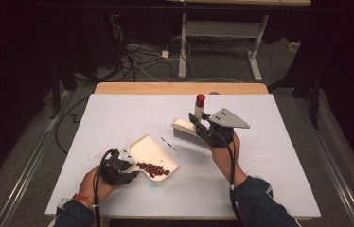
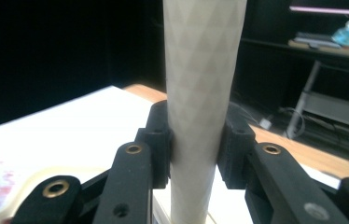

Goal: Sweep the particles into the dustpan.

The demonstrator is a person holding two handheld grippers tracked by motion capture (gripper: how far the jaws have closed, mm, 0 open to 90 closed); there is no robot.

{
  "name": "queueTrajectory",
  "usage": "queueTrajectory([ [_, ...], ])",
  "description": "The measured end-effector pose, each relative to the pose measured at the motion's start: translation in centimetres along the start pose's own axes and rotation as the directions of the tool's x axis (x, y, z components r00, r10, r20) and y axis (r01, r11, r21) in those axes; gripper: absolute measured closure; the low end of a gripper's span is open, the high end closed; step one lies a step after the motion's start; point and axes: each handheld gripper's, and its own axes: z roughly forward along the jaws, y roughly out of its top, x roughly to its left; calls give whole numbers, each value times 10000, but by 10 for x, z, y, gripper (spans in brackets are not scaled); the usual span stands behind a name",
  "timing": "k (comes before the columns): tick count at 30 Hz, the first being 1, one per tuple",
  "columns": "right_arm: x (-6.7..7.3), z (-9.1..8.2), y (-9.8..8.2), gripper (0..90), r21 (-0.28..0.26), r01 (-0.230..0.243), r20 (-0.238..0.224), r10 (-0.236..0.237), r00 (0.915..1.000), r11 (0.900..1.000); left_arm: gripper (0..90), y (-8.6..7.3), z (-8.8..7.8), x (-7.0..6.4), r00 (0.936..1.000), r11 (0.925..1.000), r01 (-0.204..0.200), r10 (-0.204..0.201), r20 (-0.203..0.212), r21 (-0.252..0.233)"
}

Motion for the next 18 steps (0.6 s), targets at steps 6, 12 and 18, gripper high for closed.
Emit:
queueTrajectory([
  [6,-16,5,-10,701,190,-236,267,231,9994,9995,635,-2,3,2,10000,10000,-29,29,14,16],
  [12,-22,-4,-6,701,15,-143,328,143,9994,9999,634,-2,5,1,9999,9998,-119,120,-80,131],
  [18,-32,-19,0,701,-154,-66,317,70,9995,9999,634,-2,5,2,9999,9998,-120,122,-78,157],
])
